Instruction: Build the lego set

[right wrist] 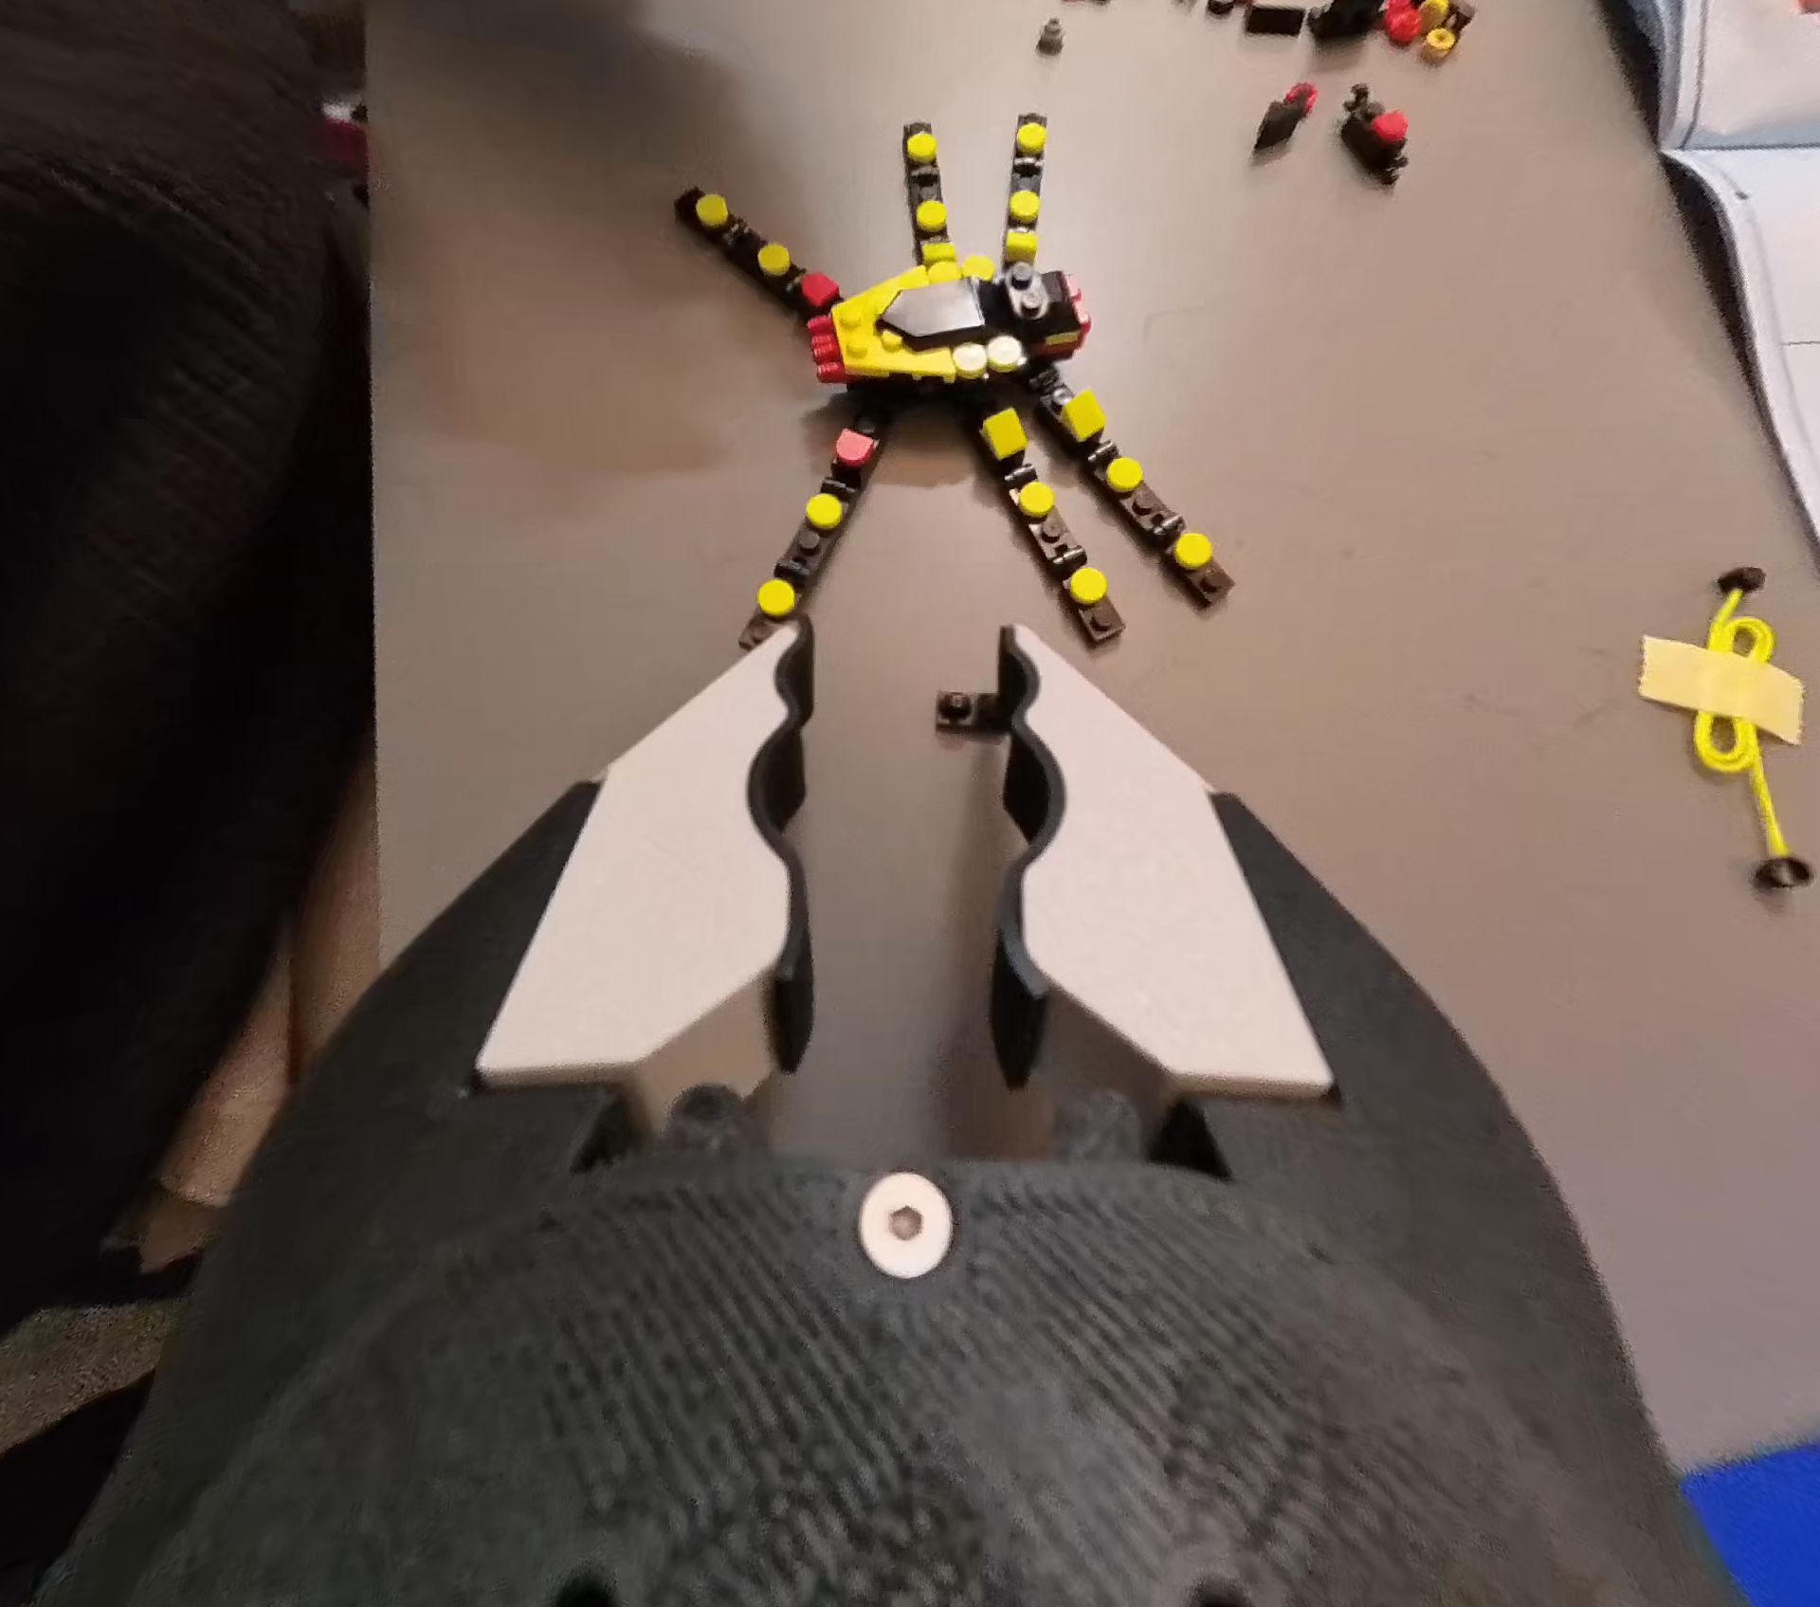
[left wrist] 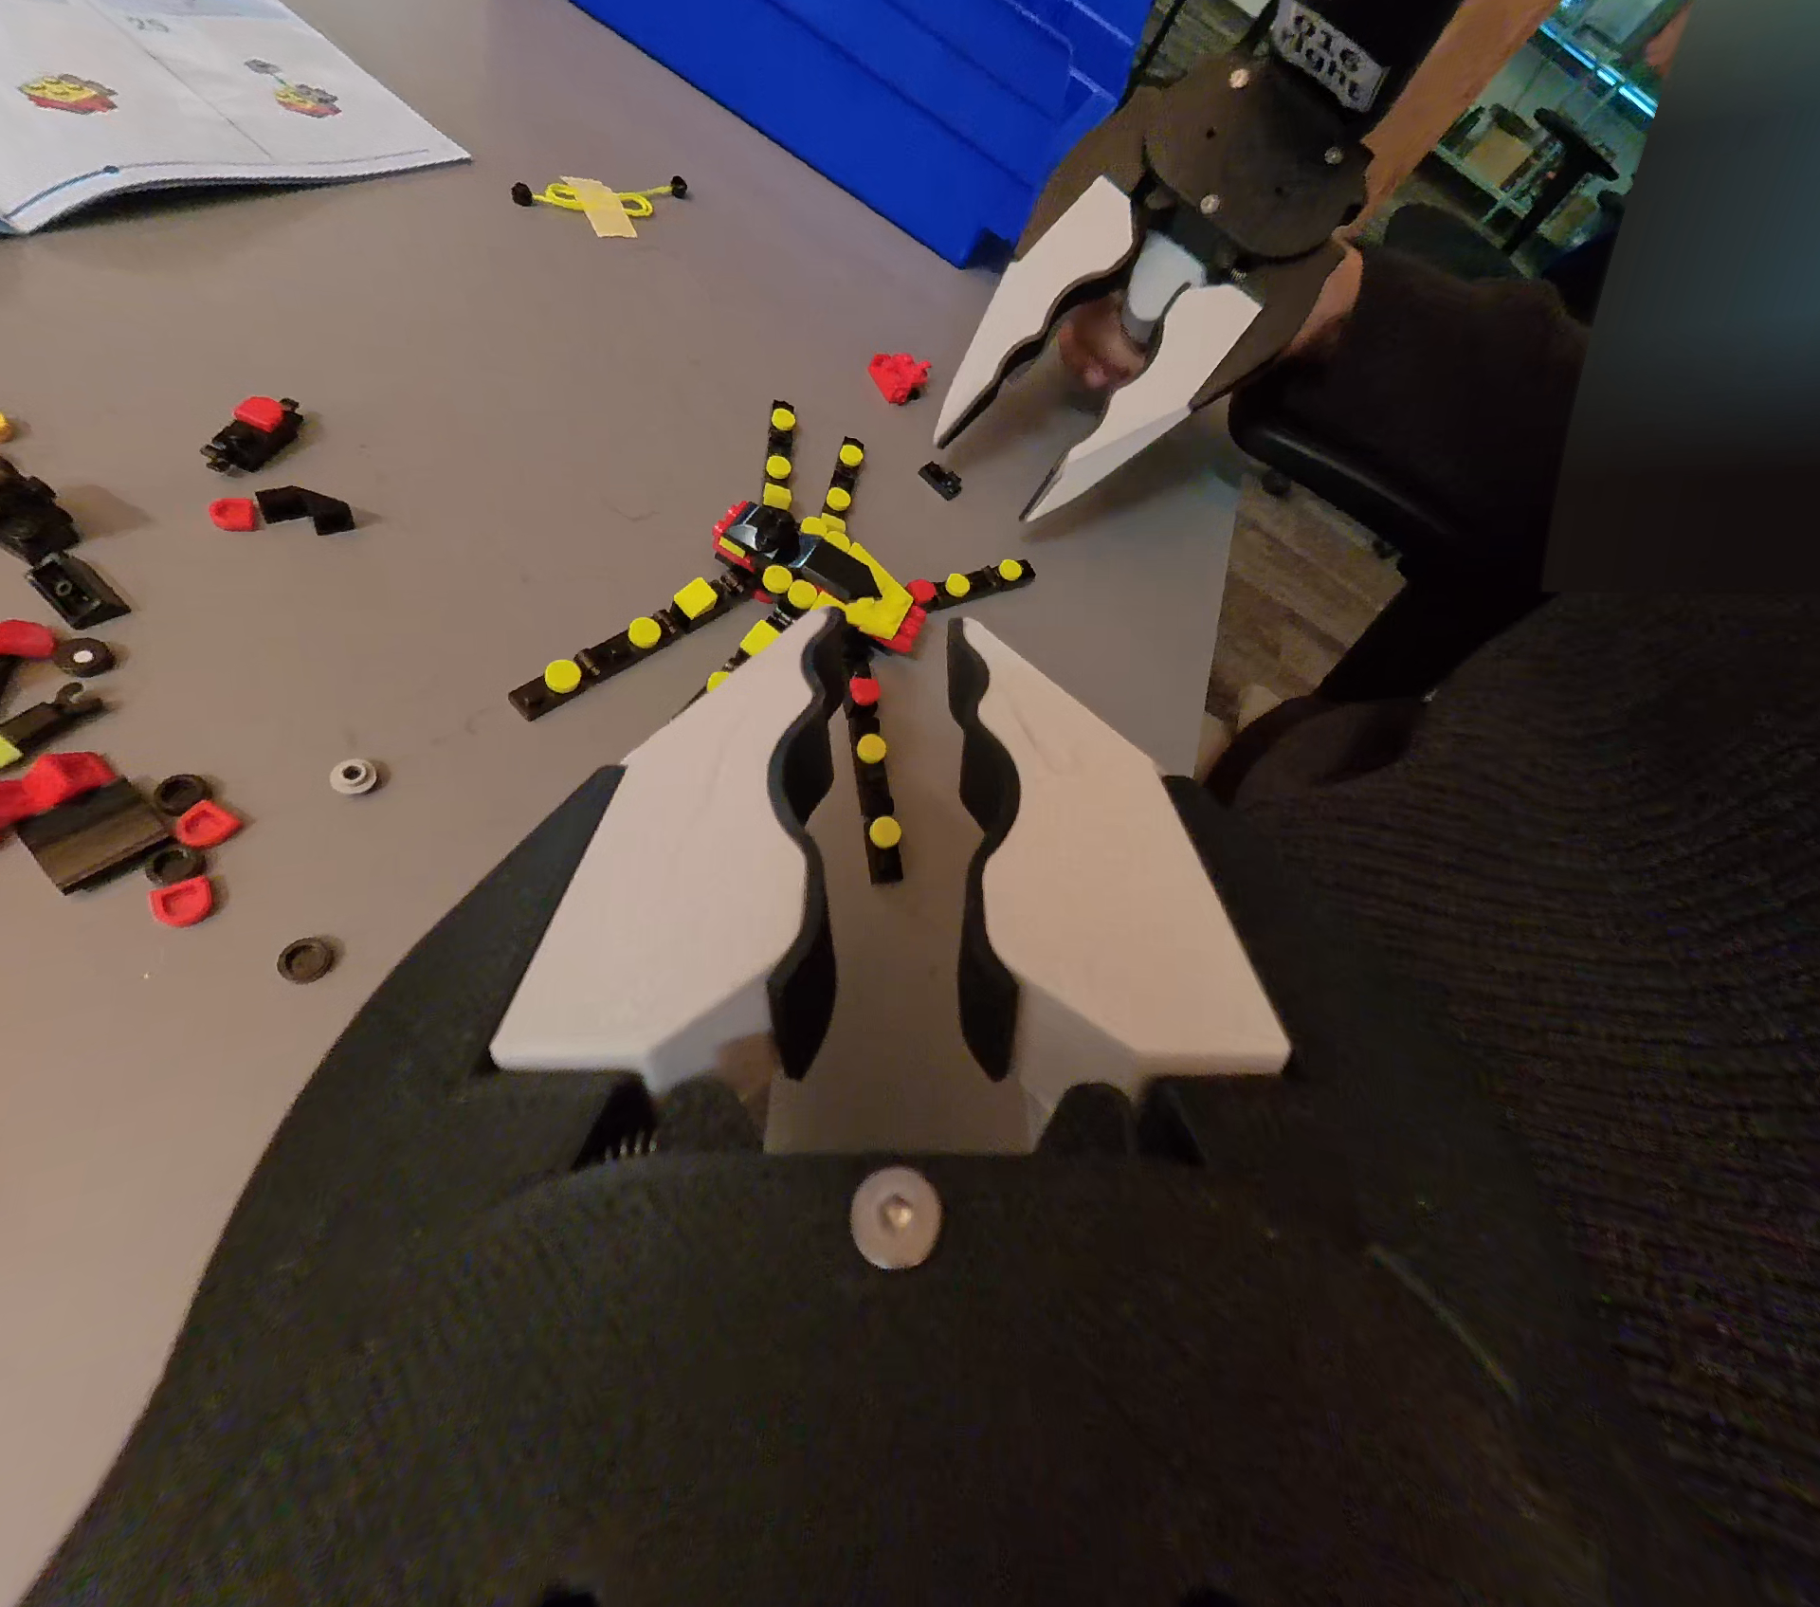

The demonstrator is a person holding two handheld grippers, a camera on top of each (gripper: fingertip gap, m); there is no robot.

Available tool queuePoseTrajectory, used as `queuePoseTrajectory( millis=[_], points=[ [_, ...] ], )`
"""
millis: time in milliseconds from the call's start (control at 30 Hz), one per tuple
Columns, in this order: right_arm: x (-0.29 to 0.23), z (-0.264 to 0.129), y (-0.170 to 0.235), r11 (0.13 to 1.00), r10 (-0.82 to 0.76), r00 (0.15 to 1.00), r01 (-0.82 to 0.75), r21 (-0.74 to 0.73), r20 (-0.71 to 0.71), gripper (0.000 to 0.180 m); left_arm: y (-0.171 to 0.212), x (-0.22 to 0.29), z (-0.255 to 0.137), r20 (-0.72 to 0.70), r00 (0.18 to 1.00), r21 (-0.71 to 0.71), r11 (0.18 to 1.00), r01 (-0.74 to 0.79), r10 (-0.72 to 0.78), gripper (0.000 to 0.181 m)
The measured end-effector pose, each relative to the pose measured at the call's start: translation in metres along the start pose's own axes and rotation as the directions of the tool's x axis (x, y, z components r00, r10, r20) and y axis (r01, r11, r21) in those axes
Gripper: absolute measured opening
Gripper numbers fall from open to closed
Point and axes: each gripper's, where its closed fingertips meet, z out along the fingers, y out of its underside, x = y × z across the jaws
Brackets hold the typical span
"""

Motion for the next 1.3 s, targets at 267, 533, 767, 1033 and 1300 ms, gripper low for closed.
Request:
queuePoseTrajectory(
  millis=[267,533,767,1033,1300],
  points=[
    [0.001,0.006,0.017,0.995,0.044,0.999,-0.041,-0.095,0.029,0.039,-0.002,0.007,0.004,0.007,0.998,-0.001,0.998,-0.062,0.062,0.016],
    [-0.01,-0.014,0.023,0.992,0.092,0.996,-0.093,-0.08,-0.016,0.029,0.001,0.016,0.025,-0.02,0.98,-0.068,0.978,-0.197,0.196,0.015],
    [0.011,-0.042,0.031,0.989,0.133,0.961,-0.143,-0.024,-0.242,0.026,-0.005,0.048,0.063,-0.105,0.982,-0.09,0.982,-0.164,0.155,0.025],
    [0.027,-0.051,0.03,0.989,0.105,0.908,-0.139,-0.056,-0.406,0.02,0.009,0.069,0.132,-0.061,0.987,-0.275,0.948,-0.158,0.146,0.027],
    [0.017,-0.049,0.02,0.995,0.022,0.907,-0.061,-0.081,-0.42,0.019,0.022,0.045,0.154,0.1,0.969,-0.373,0.911,-0.174,0.226,0.03]
  ],
)
